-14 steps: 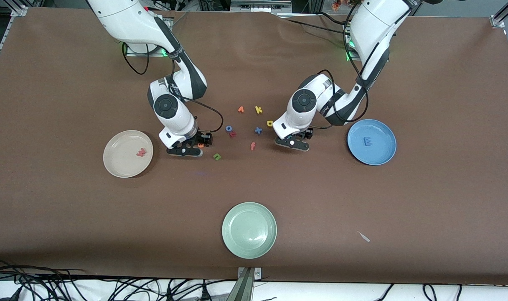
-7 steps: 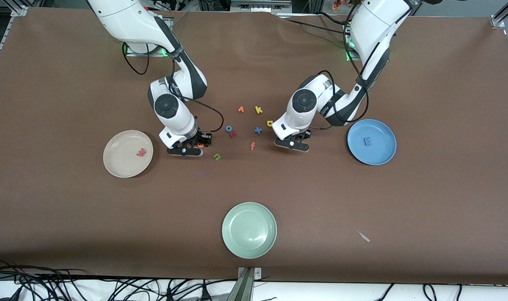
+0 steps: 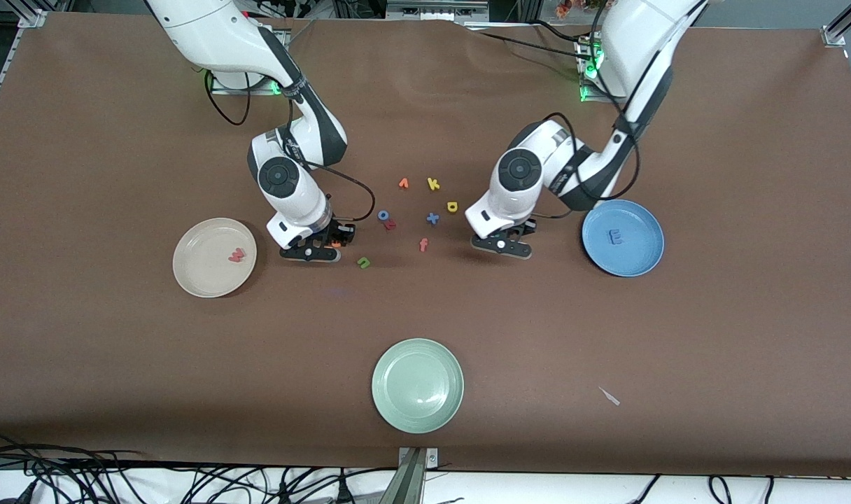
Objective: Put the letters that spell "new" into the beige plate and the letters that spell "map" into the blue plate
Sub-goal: 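Drop the orange e on the white plate while the left gripper releases teal letter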
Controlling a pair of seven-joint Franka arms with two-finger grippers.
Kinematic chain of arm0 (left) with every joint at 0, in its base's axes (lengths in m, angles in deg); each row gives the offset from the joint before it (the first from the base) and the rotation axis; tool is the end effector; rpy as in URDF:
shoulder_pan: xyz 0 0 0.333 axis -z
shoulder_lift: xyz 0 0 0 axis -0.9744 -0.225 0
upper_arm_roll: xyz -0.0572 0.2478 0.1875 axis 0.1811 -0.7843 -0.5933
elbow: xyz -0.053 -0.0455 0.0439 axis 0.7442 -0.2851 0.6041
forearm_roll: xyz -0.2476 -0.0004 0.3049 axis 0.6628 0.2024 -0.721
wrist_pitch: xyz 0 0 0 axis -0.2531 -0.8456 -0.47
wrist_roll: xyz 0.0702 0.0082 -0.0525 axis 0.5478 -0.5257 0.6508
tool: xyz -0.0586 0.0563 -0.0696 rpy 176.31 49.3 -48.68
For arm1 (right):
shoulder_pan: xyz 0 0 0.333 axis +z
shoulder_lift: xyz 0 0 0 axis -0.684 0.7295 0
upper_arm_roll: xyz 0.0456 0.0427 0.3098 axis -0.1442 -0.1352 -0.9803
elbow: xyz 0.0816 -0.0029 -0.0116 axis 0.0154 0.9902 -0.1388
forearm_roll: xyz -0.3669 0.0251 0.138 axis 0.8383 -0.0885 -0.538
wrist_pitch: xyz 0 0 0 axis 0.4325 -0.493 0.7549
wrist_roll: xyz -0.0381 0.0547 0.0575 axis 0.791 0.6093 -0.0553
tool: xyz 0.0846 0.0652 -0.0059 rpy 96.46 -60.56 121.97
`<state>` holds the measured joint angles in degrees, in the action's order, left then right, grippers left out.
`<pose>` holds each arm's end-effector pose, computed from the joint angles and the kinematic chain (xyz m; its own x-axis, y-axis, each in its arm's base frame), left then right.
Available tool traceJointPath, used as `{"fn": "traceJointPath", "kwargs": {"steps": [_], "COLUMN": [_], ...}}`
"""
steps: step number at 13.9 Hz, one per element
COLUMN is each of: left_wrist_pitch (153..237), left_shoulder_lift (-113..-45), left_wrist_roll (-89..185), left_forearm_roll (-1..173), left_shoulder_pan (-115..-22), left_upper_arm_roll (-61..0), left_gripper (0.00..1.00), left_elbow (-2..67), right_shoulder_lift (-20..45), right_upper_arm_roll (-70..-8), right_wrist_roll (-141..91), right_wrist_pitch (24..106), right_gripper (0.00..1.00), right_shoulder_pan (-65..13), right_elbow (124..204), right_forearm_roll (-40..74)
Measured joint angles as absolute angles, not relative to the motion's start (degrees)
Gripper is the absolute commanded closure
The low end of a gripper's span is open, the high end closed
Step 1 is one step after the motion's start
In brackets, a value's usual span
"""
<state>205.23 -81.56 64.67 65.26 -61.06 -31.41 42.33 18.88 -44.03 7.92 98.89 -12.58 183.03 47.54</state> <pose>0.5200 -0.3235 0.2380 0.9529 -0.2728 -0.1321 -0.2819 -0.9578 -0.0555 0.5155 0.2948 0.1769 0.9983 -0.0571 -0.0106 -0.0576 -0.9967 -0.0570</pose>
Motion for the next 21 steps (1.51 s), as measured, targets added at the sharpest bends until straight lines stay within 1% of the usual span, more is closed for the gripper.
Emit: {"fn": "traceJointPath", "kwargs": {"steps": [3, 6, 7, 8, 9, 10, 13, 15, 16, 18, 21], "left_wrist_pitch": [197.1, 194.3, 194.2, 194.1, 194.1, 194.1, 194.2, 194.3, 194.3, 194.4, 195.0], "left_shoulder_lift": [-77.4, -76.9, -77.0, -77.0, -77.1, -77.1, -77.2, -77.1, -77.1, -77.1, -77.4], "left_wrist_roll": [51.4, 43.9, 41.6, 39.7, 38.5, 38.0, 37.8, 37.9, 38.6, 43.7, 56.2], "left_forearm_roll": [65.2, 62.1, 61.3, 61.2, 61.2, 61.2, 61.2, 61.2, 61.3, 62.8, 65.8], "left_shoulder_pan": [-68.8, -74.5, -76.4, -78.0, -78.9, -79.3, -79.0, -78.8, -78.8, -78.5, -77.0], "left_upper_arm_roll": [-31.5, -31.7, -31.7, -31.7, -31.7, -31.7, -30.8, -29.0, -27.5, -24.2, -19.7], "left_gripper": [0.96, 0.92, 0.75, 0.51, 0.21, 0.00, 0.00, 0.03, 0.03, 0.04, 0.06], "left_elbow": [42.4, 44.2, 45.2, 45.9, 46.6, 47.0, 47.0, 46.2, 45.7, 44.6, 43.7], "right_shoulder_lift": [18.9, 18.9, 18.8, 18.8, 18.8, 18.8, 18.8, 18.9, 18.9, 18.7, 16.5], "right_upper_arm_roll": [-44.0, -44.0, -44.0, -44.0, -44.0, -44.1, -44.1, -44.2, -44.1, -43.1, -38.2], "right_wrist_roll": [7.9, 7.9, 7.9, 7.9, 7.9, 7.9, 7.9, 7.9, 7.9, 7.5, -0.2], "right_wrist_pitch": [98.9, 98.9, 98.9, 98.9, 98.9, 98.9, 98.9, 98.9, 98.6, 95.1, 87.5], "right_gripper": [0.67, 0.70, 0.75, 0.76, 0.76, 0.78, 0.84, 0.85, 0.85, 0.85, 0.85], "right_shoulder_pan": [-12.6, -12.5, -12.5, -12.5, -12.5, -12.5, -12.4, -12.4, -12.4, -12.4, -12.6], "right_elbow": [183.0, 183.0, 183.0, 183.0, 183.0, 183.0, 182.9, 182.6, 182.2, 180.4, 178.3], "right_forearm_roll": [47.5, 47.5, 47.5, 47.5, 47.5, 47.5, 47.5, 47.5, 47.5, 47.5, 47.5]}}
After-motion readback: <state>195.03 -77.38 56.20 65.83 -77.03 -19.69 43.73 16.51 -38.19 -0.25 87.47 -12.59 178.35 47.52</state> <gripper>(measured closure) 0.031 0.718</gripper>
